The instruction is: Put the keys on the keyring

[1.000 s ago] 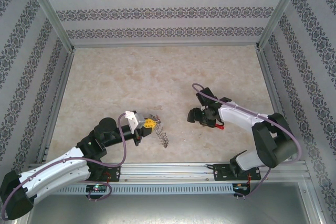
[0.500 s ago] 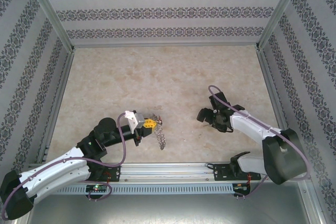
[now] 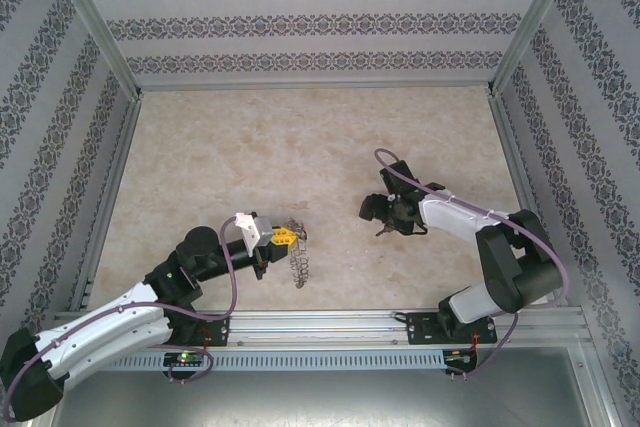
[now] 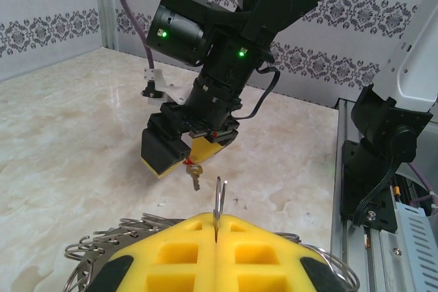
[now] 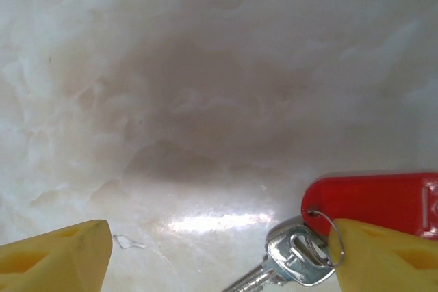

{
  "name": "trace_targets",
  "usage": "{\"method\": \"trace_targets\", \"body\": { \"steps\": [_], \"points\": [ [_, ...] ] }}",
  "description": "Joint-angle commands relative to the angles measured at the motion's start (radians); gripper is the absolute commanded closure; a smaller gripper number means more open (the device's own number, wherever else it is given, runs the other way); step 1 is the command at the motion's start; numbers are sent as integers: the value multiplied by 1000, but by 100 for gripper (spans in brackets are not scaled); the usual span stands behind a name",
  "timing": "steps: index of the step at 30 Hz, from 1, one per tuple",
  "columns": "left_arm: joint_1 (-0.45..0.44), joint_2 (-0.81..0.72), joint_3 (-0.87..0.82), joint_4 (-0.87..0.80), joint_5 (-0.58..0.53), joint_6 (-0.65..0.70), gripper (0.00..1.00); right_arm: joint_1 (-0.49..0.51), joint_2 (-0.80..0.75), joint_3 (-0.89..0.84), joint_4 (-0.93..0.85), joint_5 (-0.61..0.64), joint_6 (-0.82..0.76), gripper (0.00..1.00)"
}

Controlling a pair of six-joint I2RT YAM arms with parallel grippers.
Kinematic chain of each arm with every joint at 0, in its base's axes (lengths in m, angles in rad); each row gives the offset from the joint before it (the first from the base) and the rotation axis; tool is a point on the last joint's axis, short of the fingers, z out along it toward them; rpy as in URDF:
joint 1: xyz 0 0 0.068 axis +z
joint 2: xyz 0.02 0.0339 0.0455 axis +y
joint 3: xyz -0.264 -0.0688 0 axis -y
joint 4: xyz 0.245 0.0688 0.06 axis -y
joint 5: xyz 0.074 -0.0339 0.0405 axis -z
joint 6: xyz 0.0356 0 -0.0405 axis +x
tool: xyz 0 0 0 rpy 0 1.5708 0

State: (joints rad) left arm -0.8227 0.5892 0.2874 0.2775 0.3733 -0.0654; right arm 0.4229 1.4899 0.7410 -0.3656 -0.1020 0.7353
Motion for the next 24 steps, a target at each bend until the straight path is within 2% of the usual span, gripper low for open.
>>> {"method": "trace_targets", "body": {
  "steps": [1,6,16,24],
  "points": [
    [11,-29,-2,76,16,-19,100,16,10,-9,-48,8,-17,22],
    [10,-32,-4,81,22,-24,100,10,-3,-41,-27,21,-10,38],
    [11,-27,-7,94,35,-27,100,-34,14,-35,-13,-4,-33,56],
    [11,-17,-13,112,40,-36,100,-67,-6,-49,-14,-6,-53,74]
  ]
}}
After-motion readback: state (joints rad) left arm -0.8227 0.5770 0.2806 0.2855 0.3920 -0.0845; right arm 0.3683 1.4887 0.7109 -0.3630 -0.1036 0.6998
